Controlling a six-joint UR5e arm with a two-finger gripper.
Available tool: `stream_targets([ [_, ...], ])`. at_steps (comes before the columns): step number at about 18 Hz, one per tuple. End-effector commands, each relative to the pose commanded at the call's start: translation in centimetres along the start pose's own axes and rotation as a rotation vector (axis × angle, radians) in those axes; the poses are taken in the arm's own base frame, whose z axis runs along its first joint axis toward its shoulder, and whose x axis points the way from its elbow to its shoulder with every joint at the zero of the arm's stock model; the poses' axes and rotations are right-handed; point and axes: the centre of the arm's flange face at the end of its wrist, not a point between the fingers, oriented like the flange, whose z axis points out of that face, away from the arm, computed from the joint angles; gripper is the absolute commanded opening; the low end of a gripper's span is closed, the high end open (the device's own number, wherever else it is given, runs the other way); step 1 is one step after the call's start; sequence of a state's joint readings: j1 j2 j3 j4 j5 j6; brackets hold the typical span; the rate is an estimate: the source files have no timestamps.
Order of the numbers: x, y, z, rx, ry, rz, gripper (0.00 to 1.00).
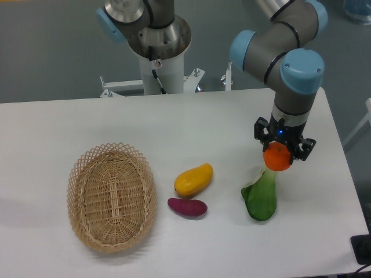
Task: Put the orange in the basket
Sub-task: 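Lift the held orange up from beside the bok choy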
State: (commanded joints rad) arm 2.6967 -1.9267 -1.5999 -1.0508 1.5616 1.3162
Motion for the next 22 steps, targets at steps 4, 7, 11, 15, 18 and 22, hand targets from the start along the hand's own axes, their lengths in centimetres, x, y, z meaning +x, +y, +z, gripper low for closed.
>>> stream_targets([
  [4, 0.1, 0.2, 0.1, -0.013, 0.0, 0.0, 0.53],
  [7, 0.4, -0.1, 0.2, -0.026, 0.001, 0.008, 0.53],
  [11, 0.8, -0.7, 0.5, -0.029, 0.007, 0.018, 0.52],
  [15, 2.8, -3.4, 0.8, -0.029, 0.017, 0.056, 0.52],
  [18, 6.2, -5.3, 1.3, -0.023, 0.046, 0.071, 0.52],
  [22, 9.2, -8.8, 1.2, -0.018, 0.05, 0.054, 0.52],
])
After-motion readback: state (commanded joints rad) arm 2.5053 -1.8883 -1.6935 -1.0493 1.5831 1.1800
